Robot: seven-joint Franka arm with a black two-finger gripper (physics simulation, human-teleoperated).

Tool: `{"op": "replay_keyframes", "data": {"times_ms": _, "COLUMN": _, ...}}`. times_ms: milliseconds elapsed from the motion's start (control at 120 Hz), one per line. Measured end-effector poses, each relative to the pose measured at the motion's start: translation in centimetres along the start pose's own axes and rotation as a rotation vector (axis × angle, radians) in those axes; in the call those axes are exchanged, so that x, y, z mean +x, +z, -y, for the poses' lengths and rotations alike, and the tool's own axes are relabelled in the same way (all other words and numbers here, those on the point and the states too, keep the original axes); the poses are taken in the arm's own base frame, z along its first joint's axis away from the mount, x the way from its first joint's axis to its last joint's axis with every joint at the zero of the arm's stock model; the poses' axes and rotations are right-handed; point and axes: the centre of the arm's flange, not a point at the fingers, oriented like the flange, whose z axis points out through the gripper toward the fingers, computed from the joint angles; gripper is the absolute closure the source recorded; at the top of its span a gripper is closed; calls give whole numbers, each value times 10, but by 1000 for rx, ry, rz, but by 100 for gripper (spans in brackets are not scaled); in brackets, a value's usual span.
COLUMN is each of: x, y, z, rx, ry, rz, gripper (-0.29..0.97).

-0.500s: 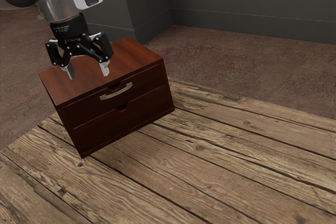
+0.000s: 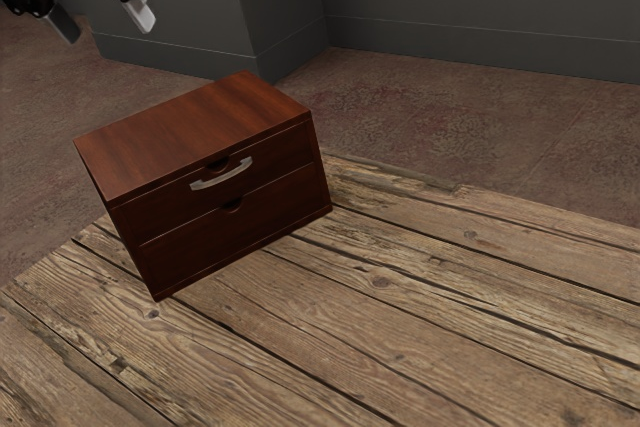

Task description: Pull the drawer handle with one arm to open the drawer

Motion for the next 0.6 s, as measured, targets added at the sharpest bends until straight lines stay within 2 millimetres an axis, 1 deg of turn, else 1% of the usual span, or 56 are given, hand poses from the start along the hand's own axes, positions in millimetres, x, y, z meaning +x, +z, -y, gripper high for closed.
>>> {"op": "replay_keyframes", "data": {"times_ms": 92, "x": 5, "y": 5, "z": 11, "rx": 10, "ry": -23, "rz": 15, "gripper": 0}}
{"op": "replay_keyframes", "data": {"times_ms": 108, "x": 6, "y": 9, "z": 12, "rx": 12, "ry": -25, "rz": 24, "gripper": 0}}
{"op": "replay_keyframes", "data": {"times_ms": 183, "x": 14, "y": 33, "z": 9, "rx": 12, "ry": -16, "rz": 76, "gripper": 0}}
{"op": "replay_keyframes", "data": {"times_ms": 242, "x": 19, "y": 56, "z": 8, "rx": 22, "ry": -13, "rz": 128, "gripper": 0}}
{"op": "replay_keyframes", "data": {"times_ms": 275, "x": 20, "y": 72, "z": 9, "rx": 37, "ry": -17, "rz": 165, "gripper": 0}}
{"op": "replay_keyframes", "data": {"times_ms": 308, "x": 17, "y": 83, "z": 11, "rx": 55, "ry": -26, "rz": 192, "gripper": 0}}
{"op": "replay_keyframes", "data": {"times_ms": 333, "x": 6, "y": 89, "z": 15, "rx": 88, "ry": -44, "rz": 209, "gripper": 0}}
{"op": "replay_keyframes", "data": {"times_ms": 350, "x": -6, "y": 92, "z": 13, "rx": 112, "ry": -49, "rz": 217, "gripper": 0}}
{"op": "replay_keyframes", "data": {"times_ms": 375, "x": -29, "y": 93, "z": -4, "rx": 140, "ry": -26, "rz": 219, "gripper": 0}}
{"op": "replay_keyframes", "data": {"times_ms": 400, "x": -59, "y": 90, "z": -29, "rx": 159, "ry": 24, "rz": 211, "gripper": 0}}
{"op": "replay_keyframes", "data": {"times_ms": 417, "x": -77, "y": 88, "z": -43, "rx": 166, "ry": 55, "rz": 203, "gripper": 0}}
{"op": "replay_keyframes", "data": {"times_ms": 442, "x": -102, "y": 85, "z": -57, "rx": 167, "ry": 98, "rz": 193, "gripper": 0}}
{"op": "replay_keyframes", "data": {"times_ms": 458, "x": -119, "y": 85, "z": -61, "rx": 162, "ry": 123, "rz": 191, "gripper": 0}}
{"op": "replay_keyframes", "data": {"times_ms": 475, "x": -135, "y": 86, "z": -62, "rx": 152, "ry": 144, "rz": 191, "gripper": 0}}
{"op": "replay_keyframes", "data": {"times_ms": 508, "x": -159, "y": 90, "z": -59, "rx": 129, "ry": 176, "rz": 194, "gripper": 0}}
{"op": "replay_keyframes", "data": {"times_ms": 550, "x": -189, "y": 106, "z": -48, "rx": 93, "ry": 206, "rz": 202, "gripper": 0}}
{"op": "replay_keyframes", "data": {"times_ms": 575, "x": -203, "y": 116, "z": -39, "rx": 70, "ry": 220, "rz": 202, "gripper": 0}}
{"op": "replay_keyframes", "data": {"times_ms": 600, "x": -211, "y": 126, "z": -33, "rx": 47, "ry": 234, "rz": 200, "gripper": 0}}
